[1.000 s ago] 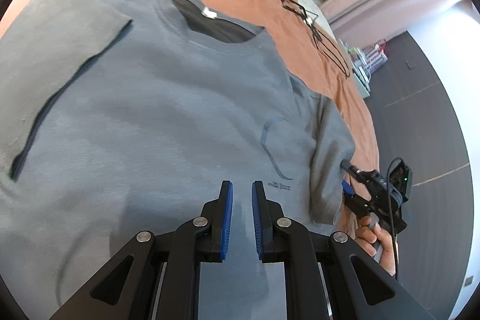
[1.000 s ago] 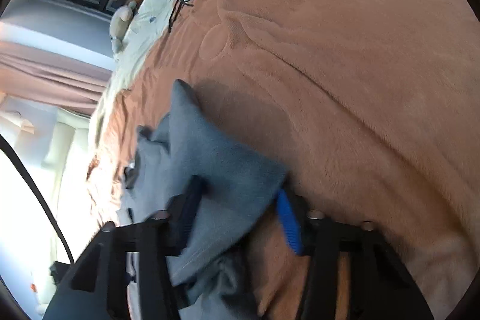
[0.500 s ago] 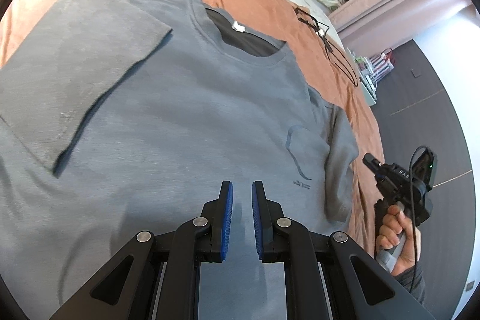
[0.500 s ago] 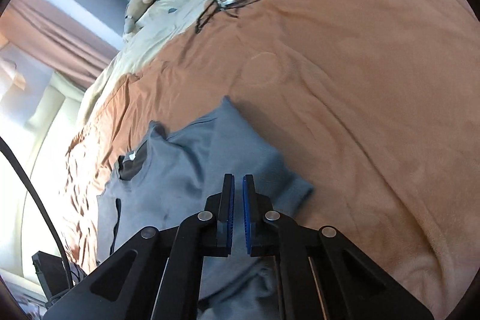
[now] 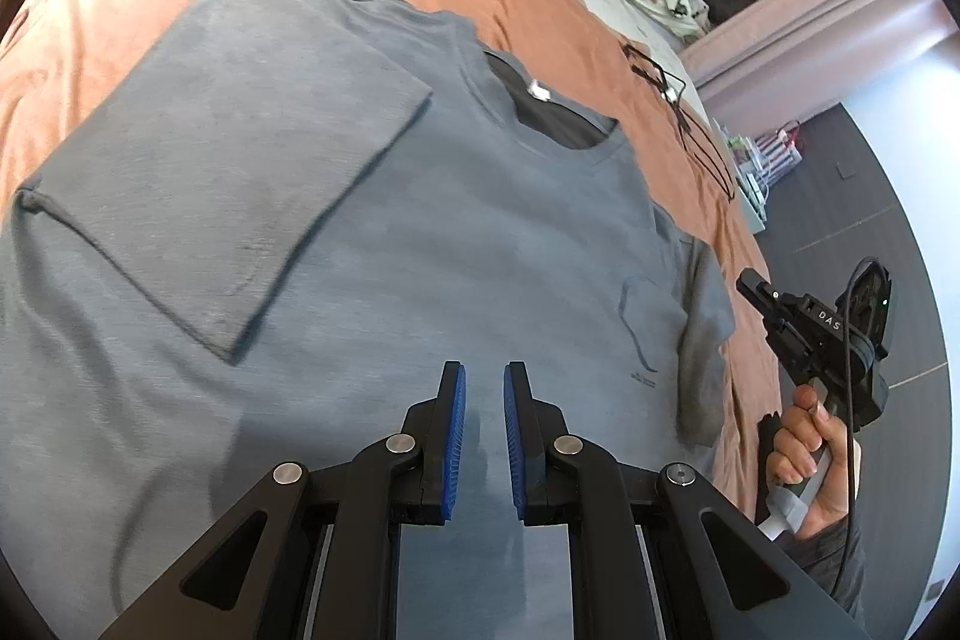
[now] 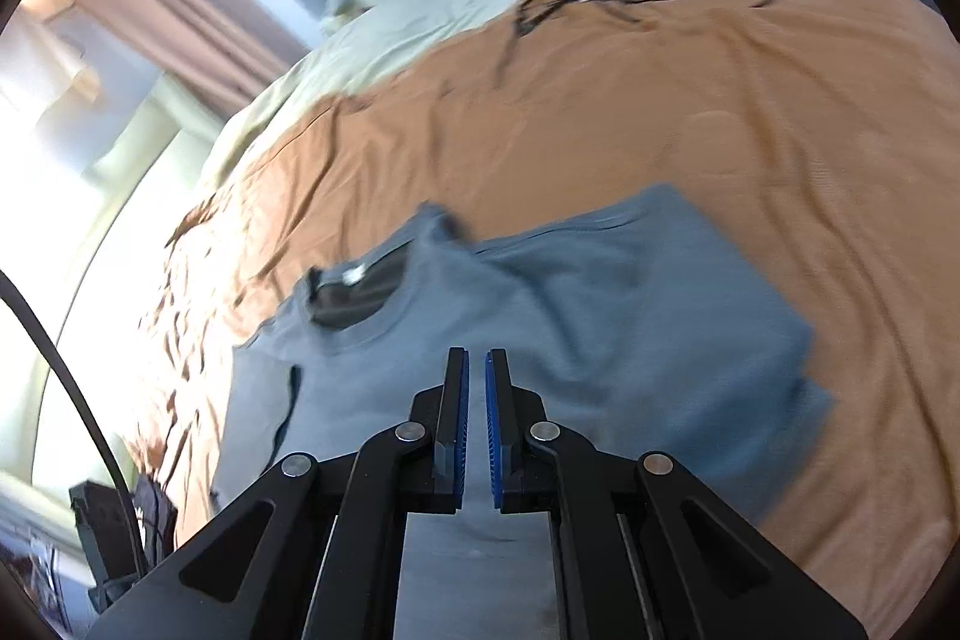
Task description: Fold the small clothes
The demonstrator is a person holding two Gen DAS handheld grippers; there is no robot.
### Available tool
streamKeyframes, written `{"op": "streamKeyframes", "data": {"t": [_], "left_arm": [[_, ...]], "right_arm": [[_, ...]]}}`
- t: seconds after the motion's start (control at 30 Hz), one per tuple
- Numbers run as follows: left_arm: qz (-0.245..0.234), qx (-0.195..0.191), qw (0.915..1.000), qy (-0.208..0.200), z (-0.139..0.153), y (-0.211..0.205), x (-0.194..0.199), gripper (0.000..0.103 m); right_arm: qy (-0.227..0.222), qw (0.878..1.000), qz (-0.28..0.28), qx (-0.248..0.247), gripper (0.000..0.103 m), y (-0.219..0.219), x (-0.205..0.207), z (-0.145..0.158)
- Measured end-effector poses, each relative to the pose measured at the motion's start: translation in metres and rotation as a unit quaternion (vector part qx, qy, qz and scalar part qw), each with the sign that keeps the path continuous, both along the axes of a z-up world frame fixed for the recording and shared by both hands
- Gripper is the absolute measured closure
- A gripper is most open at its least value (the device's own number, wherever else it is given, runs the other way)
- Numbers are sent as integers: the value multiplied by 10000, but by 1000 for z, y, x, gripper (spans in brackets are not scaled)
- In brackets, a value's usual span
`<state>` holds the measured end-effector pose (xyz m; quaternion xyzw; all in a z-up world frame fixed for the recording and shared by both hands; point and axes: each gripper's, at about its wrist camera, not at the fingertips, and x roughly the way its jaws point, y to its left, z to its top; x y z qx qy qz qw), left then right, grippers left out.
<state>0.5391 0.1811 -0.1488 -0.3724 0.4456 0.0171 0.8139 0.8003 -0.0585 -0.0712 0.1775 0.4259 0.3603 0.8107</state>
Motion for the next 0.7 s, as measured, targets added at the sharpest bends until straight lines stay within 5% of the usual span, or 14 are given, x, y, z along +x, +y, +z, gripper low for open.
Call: {"op": "streamKeyframes", "data": {"t": [0.23, 0.3, 0.37, 0.57, 0.7], "left_arm": [[-15, -27, 10000, -25, -1, 1, 6, 90], [-76, -34, 10000, -40, 0, -4, 13, 90], [-158, -26, 9999, -46, 0, -10, 21, 89], [-471, 39, 9989, -6, 0, -36, 48, 87], [-616, 73, 9981, -12, -1, -51, 55, 87]], "right_arm": [[-30, 9994, 356, -27, 95, -5, 5, 8], [-31, 9997, 245, -54, 74, -17, 7, 9], [-156, 9998, 119, -69, 42, -27, 6, 12], [-215, 9994, -216, -130, 39, -62, 4, 10], [255, 9964, -790, -177, 39, -97, 14, -15]]}}
